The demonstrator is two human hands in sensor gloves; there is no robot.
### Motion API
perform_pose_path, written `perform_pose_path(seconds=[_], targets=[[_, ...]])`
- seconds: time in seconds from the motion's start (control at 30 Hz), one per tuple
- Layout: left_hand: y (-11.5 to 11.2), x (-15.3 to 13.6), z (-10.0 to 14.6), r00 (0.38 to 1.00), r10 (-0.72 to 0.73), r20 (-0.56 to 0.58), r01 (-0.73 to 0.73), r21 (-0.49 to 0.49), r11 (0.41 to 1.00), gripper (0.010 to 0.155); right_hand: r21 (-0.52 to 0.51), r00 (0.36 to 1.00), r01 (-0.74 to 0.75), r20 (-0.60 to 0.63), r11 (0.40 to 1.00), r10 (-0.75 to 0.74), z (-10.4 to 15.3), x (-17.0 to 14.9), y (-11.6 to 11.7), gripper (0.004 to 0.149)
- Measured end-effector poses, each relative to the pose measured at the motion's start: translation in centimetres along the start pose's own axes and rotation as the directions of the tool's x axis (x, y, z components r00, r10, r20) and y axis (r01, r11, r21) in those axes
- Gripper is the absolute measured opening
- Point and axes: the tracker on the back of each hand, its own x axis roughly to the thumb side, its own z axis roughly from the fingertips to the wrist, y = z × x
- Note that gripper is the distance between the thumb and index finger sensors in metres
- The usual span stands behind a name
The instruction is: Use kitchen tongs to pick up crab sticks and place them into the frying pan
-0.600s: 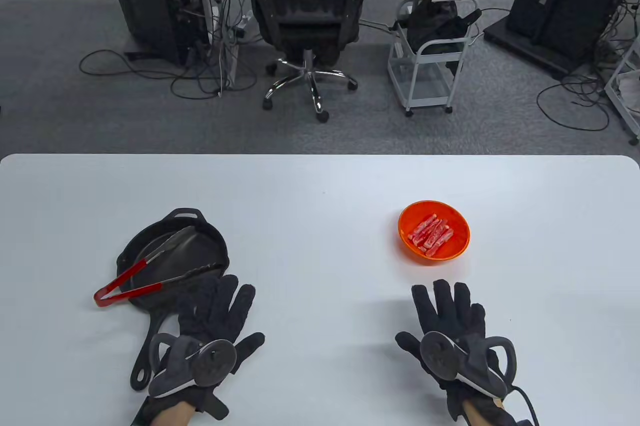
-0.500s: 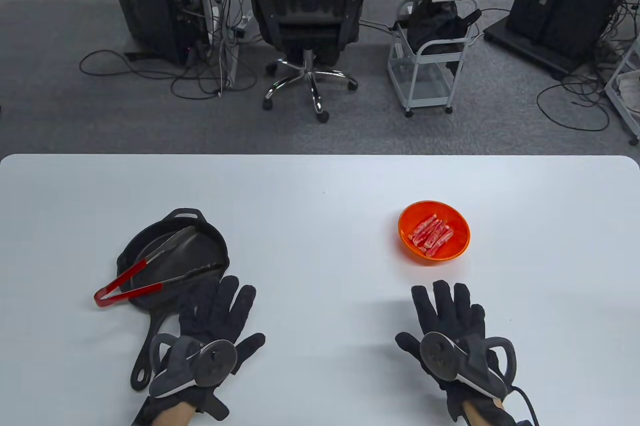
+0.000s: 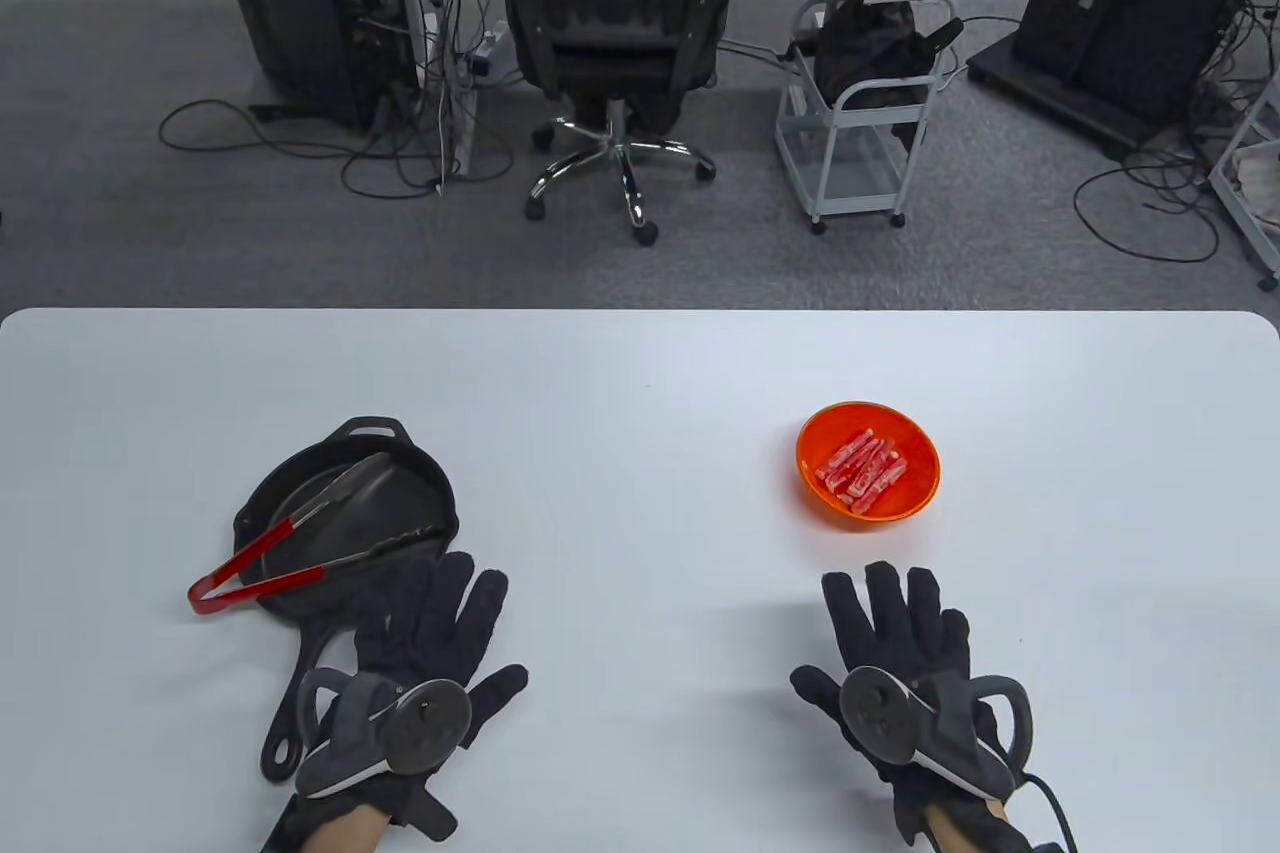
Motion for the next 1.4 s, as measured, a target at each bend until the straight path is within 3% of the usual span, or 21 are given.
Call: perform_pose_path(seconds=[0.27,0.5,0.73,0.93,1.23,1.4], targets=[[0.6,-3.0,0.4,0.979,-0.005,-0.202,0.003,-0.011,1.000,0.082,0.006,1.000,0.003,0.001,1.000,-0.003,0.0,0.1,0.0,0.087],[0.0,-6.3,1.1,0.863,-0.020,-0.505,-0.067,-0.154,0.986,0.089,0.015,1.000,0.004,0.006,1.000,-0.004,0.1,0.2,0.0,0.087],[-1.3,-7.5,0.8,0.768,-0.124,-0.628,-0.068,-0.272,0.960,0.090,0.011,1.000,0.011,0.008,1.000,-0.011,0.1,0.2,0.0,0.086],[-2.1,-8.4,0.9,0.699,-0.149,-0.699,-0.113,-0.314,0.943,0.086,0.018,1.000,0.013,0.015,1.000,-0.013,0.1,0.3,0.1,0.086],[-3.0,-10.3,1.1,0.607,-0.102,-0.788,-0.207,-0.282,0.937,0.063,0.023,1.000,0.016,0.024,1.000,-0.016,0.1,0.5,0.1,0.085],[-3.3,-11.0,1.4,0.584,0.118,-0.803,-0.384,-0.146,0.912,0.061,0.026,0.999,0.016,0.028,1.000,-0.017,0.2,0.6,0.2,0.085]])
